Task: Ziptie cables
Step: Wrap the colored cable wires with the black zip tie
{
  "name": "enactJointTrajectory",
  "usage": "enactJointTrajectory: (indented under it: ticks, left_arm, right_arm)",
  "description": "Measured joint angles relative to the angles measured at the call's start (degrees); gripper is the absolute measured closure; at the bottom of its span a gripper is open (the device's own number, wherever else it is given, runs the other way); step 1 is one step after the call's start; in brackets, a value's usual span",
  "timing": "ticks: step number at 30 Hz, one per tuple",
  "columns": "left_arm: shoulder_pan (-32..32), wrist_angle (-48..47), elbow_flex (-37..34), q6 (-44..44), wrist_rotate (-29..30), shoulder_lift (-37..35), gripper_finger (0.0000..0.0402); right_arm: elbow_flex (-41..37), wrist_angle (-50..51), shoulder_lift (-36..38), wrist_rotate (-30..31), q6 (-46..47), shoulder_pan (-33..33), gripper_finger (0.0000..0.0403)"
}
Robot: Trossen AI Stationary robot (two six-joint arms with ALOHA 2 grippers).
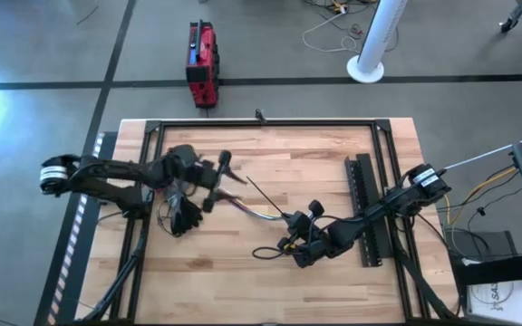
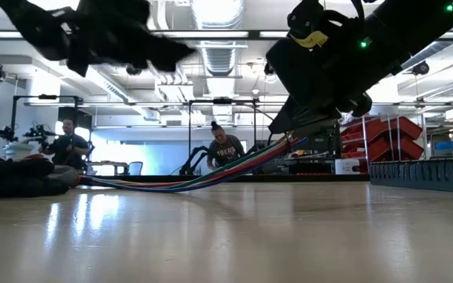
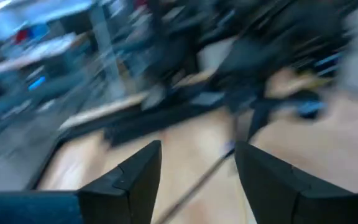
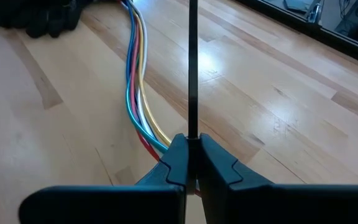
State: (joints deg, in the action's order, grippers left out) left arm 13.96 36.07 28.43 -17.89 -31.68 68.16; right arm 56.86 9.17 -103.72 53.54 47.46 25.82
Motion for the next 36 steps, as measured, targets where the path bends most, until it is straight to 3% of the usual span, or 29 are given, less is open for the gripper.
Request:
enactJointTrajectory:
  ticks: [3,6,12,18,23,26,30,36]
  left_arm:
    - [-0.59,10.6,-2.51,5.29,-11.96,-2.02,0.0206]
    - [-2.02,18.37,-5.03,9.12,-14.48,-1.88,0.021]
    - [-6.52,21.42,-8.48,9.42,-10.75,3.68,0.0228]
    - [-11.3,23.95,-9.19,9.61,1.17,15.14,0.0252]
    - [-12.31,26.31,-5.48,13.34,7.44,27.13,0.0275]
    - [-10.58,26.88,-2.84,13.5,7.74,34.05,0.0287]
    - [-8.46,34.94,1.09,13.98,7.21,41.52,0.0301]
    - [-7.85,37.88,7.94,13.97,7.0,47.53,0.0305]
  right_arm:
    - [0.0,0.04,0.0,-0.02,0.09,0.0,0.04]
    - [0.0,0.0,0.0,-0.02,0.12,0.0,0.04]
    - [0.0,-0.01,0.0,0.0,0.09,0.0,0.04]
    - [0.0,-0.09,0.0,-0.02,0.09,0.01,0.04]
    - [0.0,-0.48,0.0,-0.02,-0.02,0.02,0.04]
    - [0.0,-0.52,0.0,-0.02,-0.1,0.02,0.04]
    - [0.0,-0.68,0.0,-0.02,-0.75,0.02,0.04]
    - [0.0,-0.76,0.0,-0.02,-1.06,0.02,0.04]
